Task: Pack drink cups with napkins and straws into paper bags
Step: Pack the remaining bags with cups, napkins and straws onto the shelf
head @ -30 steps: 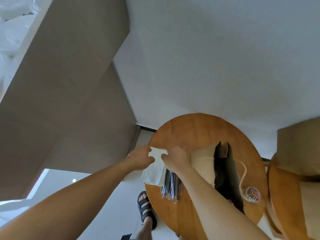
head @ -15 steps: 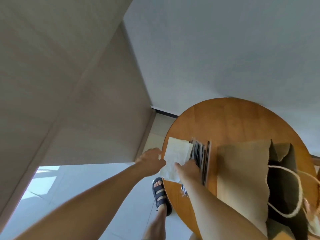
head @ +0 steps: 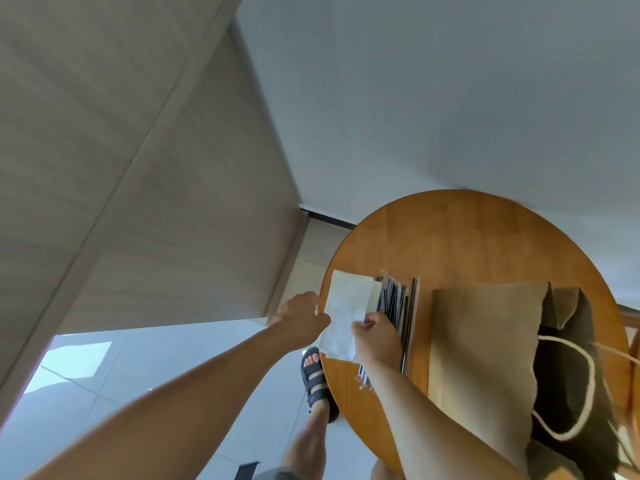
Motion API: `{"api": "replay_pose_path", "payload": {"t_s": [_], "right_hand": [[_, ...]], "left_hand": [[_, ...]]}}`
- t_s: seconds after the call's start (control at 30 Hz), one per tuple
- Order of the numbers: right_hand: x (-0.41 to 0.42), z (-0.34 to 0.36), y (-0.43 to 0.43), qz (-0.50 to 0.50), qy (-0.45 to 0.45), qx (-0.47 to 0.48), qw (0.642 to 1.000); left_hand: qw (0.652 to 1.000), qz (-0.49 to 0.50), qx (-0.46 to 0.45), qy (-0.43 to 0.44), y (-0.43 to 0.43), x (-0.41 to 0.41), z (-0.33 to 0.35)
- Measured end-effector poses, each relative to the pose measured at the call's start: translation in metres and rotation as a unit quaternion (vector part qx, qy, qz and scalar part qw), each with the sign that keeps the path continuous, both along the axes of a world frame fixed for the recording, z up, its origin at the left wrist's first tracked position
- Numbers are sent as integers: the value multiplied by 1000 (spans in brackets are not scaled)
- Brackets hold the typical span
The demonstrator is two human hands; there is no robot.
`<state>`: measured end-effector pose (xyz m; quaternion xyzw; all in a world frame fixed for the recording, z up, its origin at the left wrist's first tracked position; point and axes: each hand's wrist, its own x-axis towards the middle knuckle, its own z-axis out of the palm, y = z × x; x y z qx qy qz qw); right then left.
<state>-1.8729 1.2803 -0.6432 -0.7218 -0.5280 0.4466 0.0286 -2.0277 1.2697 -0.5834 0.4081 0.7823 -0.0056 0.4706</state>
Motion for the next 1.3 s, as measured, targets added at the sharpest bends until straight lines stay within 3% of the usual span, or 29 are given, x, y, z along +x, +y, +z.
{"api": "replay_pose_path", "payload": {"t_s": [0.13,0.3,0.37,0.43,0.5,0.57,0.7,0.77,0.87,1.1,1.3], "right_hand": [[7,16,-4,-58,122,44,990],[20,40,-6,-93,239,41,966],[24,50,-6,-105,284,31,953],[29,55,-7,-117,311,10,943],[34,54,-10,-133,324,-11,937],[41,45,-14,-151,298,8,942],[64,11,-13,-179,106,72,976],[71,-6,-11,-147,4,46,988],[71,-22,-8,-80,-74,44,993],[72,-28,1,-47,-100,6,994],[68,17,-2,-38,-71,57,995]], "left_hand": [[998,50,22,-16,2,9,4],[984,153,5,-96,7,22,11],[954,237,-12,-182,6,28,12],[900,333,-39,-279,7,32,13],[873,361,-36,-327,7,34,13],[880,353,-18,-317,7,37,11],[905,343,1,-251,5,41,10],[918,322,-1,-231,3,42,10],[930,301,-3,-213,-1,43,7],[933,293,0,-209,-5,45,4],[938,279,31,-203,9,47,24]]}}
